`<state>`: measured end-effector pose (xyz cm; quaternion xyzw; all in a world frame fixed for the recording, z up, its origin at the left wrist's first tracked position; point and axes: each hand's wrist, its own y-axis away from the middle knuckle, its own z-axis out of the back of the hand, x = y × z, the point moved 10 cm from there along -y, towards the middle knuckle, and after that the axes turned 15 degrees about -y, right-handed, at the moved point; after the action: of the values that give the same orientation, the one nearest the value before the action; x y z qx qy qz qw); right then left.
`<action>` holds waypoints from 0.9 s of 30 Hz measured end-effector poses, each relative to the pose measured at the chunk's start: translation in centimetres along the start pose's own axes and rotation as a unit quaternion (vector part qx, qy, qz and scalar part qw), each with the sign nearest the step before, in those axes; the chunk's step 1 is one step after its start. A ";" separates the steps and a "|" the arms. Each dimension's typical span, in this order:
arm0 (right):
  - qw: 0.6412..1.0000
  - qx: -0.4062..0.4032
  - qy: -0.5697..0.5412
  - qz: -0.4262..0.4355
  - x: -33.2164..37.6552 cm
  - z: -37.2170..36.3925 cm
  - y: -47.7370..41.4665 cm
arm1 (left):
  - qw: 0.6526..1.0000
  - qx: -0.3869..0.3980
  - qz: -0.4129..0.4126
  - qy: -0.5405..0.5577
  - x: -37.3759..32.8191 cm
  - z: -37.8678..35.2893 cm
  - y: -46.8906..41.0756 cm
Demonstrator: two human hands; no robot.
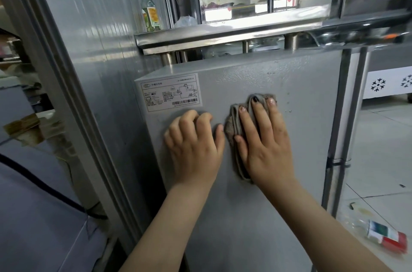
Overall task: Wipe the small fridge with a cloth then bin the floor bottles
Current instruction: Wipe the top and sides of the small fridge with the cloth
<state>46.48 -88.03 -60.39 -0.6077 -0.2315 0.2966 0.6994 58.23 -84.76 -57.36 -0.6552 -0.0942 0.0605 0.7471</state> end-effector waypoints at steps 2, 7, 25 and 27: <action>1.000 0.004 0.003 0.006 -0.1 0.0 -0.3 | 1.000 -0.004 -0.010 0.002 -0.4 -0.2 -0.4; 1.000 -0.028 0.001 0.000 -1.0 1.0 -3.4 | 0.999 -0.007 -0.025 -0.019 -1.1 -0.4 -1.4; 1.000 0.004 0.016 -0.021 -3.1 1.2 1.5 | 0.998 0.040 0.045 -0.016 -3.1 -0.7 -1.5; 1.000 0.014 0.023 -0.014 -3.3 1.3 1.3 | 0.998 0.043 0.049 -0.016 -3.2 -0.7 -1.4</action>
<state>43.03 -89.24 -61.38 -0.6013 -0.2196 0.2764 0.7168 55.24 -86.32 -56.22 -0.6251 -0.0710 0.1111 0.7693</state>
